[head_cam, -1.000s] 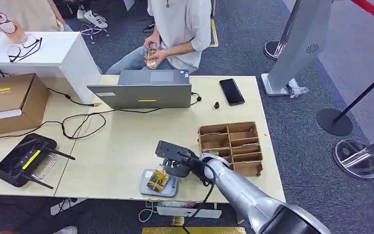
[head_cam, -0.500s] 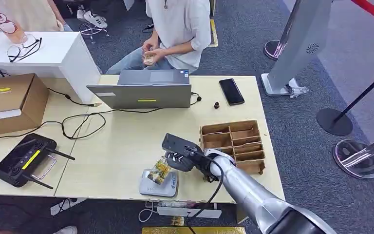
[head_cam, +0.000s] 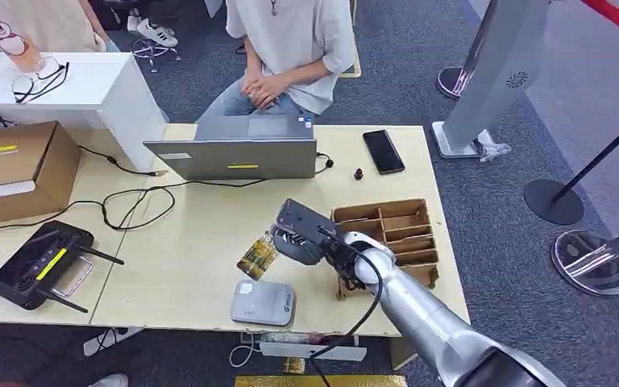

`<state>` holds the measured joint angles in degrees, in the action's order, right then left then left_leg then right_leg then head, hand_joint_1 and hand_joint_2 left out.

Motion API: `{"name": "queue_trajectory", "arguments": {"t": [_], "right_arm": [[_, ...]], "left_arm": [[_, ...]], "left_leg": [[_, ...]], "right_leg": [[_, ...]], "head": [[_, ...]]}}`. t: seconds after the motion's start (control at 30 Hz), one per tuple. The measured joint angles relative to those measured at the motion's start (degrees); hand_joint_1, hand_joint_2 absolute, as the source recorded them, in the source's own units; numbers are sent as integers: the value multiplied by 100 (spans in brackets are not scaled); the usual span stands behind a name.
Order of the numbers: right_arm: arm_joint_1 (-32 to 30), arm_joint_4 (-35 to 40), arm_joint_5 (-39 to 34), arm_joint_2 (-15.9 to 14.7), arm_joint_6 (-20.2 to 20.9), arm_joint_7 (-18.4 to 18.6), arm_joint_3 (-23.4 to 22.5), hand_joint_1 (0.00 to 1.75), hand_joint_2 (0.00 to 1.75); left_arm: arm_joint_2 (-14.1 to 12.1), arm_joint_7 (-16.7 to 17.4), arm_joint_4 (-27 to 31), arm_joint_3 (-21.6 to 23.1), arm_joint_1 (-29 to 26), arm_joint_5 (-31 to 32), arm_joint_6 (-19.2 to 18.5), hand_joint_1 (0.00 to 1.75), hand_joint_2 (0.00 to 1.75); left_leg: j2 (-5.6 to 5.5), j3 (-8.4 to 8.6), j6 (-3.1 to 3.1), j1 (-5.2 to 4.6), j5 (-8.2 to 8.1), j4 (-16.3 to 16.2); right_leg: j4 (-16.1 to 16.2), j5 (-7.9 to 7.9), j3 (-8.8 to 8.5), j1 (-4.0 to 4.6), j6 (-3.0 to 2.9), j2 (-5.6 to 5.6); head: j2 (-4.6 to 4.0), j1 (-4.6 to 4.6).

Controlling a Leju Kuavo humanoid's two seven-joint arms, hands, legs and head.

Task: Pass the card to the sensor for recognition and then transmit it.

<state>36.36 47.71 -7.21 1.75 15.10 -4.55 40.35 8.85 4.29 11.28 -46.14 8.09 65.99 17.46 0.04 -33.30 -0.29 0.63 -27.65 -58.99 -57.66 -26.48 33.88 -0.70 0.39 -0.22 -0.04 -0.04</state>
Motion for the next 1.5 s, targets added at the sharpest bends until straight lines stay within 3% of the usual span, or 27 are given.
{"name": "queue_trajectory", "arguments": {"t": [0.43, 0.87, 1.23, 1.5], "right_arm": [[-214, 932, -131, -245, -540, -98, -90, 175, 175], [-234, 1260, 414, -247, -1414, -571, -133, 175, 175], [-246, 1440, 1310, -184, -2457, -995, -247, 175, 175], [-305, 1692, 2409, -144, -3972, -1331, -433, 175, 175]], "left_arm": [[-22, -18, 0, 0, 0, -2, -22, 0, 0], [-26, -72, 0, 0, -14, -166, 37, 0, 0], [-13, -70, 0, 0, -22, -199, 83, 0, 0], [17, -44, 0, 0, -18, -153, 101, 0, 0]], "left_leg": [[0, 0, 0, 0, 0, 0], [-1, -2, 0, 0, 0, 0], [-1, -2, 0, 0, 0, 0], [0, -2, 0, 0, 0, 0]], "right_leg": [[0, 0, 0, 0, 0, 0], [0, 0, -1, 0, 0, -1], [0, 0, -1, 0, 0, -2], [0, 0, 0, 0, 0, -1]], "head": [[0, 0], [0, 0], [0, 0], [0, 0]]}}
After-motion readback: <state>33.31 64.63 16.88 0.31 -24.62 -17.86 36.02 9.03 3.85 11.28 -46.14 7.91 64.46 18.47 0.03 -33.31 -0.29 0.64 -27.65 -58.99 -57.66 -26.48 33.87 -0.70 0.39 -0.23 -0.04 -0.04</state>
